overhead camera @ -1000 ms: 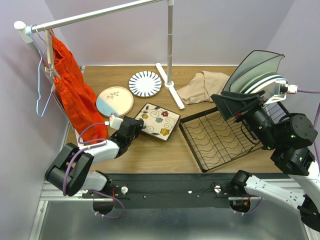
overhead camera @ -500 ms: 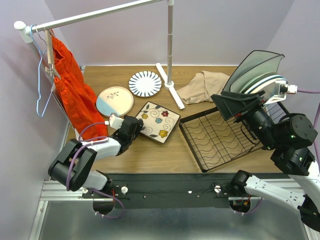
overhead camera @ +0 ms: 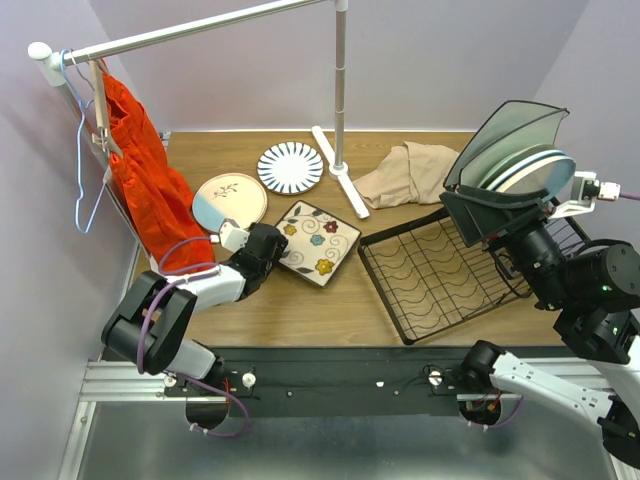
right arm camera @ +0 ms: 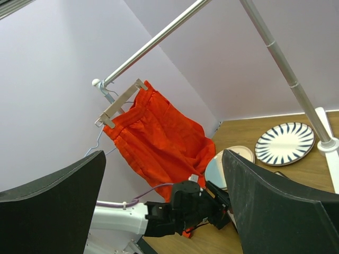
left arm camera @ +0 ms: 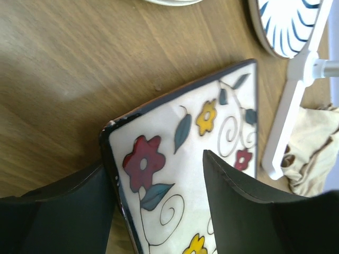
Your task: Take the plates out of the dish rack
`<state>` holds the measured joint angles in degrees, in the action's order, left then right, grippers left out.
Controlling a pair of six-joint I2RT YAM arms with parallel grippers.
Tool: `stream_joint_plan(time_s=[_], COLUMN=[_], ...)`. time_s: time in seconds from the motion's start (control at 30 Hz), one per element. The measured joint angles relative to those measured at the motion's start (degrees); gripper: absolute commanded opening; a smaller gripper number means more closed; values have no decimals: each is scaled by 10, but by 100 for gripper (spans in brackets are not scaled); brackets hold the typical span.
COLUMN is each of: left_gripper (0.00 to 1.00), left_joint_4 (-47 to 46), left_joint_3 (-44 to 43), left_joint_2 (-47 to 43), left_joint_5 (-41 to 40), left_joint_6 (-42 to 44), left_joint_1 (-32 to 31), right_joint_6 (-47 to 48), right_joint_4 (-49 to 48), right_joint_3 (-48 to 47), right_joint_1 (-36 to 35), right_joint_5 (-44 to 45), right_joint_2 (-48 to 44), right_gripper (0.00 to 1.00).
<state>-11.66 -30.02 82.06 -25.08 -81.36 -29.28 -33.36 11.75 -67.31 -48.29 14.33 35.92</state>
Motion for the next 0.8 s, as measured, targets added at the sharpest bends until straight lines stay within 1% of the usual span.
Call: stream_joint_plan(time_s=[0.23, 0.47, 0.8], left_gripper=[73, 74, 75], left_joint_4=[56, 81, 153], left_joint_3=[-16, -17, -48], left_joint_2=[2, -7, -52], left_joint_5=[-1, -7, -26], left_joint_6=[-12, -16, -9], left_joint_1=[0, 0, 0], right_joint_6=[0, 0, 0], right_joint_4=[4, 12, 14], right_joint_3=[6, 6, 7], right_joint_1=[0, 0, 0], right_joint_5=[9, 11, 16], right_joint_2=[-9, -6, -6], right_gripper=[99, 99, 99])
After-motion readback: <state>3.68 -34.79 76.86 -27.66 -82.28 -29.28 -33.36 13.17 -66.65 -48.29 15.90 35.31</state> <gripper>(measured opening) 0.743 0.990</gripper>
